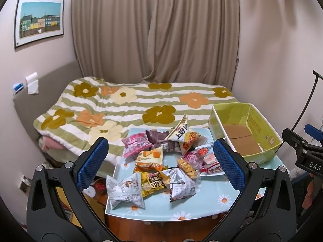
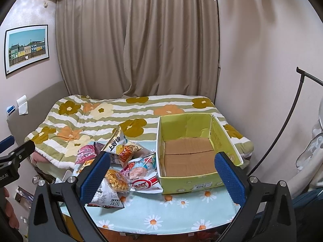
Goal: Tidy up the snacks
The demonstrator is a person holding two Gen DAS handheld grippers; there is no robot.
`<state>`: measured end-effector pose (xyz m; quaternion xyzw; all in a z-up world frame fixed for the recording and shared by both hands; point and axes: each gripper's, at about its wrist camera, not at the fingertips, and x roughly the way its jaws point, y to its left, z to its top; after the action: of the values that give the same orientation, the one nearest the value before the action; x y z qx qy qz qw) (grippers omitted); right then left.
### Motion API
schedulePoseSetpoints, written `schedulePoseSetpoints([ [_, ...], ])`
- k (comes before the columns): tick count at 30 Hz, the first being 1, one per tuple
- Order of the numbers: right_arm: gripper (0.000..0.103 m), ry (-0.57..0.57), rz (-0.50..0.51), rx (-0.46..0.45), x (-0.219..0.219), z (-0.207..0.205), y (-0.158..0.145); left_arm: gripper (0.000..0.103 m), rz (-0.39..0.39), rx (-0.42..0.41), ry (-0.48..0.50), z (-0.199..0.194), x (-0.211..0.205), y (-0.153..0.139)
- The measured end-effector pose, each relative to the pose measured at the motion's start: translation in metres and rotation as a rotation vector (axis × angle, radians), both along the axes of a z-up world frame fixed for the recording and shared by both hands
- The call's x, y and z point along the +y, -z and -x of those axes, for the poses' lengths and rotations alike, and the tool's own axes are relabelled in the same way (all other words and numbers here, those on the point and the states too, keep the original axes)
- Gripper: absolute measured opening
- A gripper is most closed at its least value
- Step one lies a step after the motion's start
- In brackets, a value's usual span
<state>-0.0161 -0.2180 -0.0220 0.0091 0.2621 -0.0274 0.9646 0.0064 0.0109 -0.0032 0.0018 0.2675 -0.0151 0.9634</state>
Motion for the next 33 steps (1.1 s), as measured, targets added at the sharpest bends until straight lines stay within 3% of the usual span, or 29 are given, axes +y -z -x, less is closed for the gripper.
schedulePoseSetpoints([
  [33,0.103,0.001,-0.005,0.004,-0.0001,-0.0028,-0.0015,0.103,-0.001,-0.002,0.003,-0.0009,0.0019,0.0011],
])
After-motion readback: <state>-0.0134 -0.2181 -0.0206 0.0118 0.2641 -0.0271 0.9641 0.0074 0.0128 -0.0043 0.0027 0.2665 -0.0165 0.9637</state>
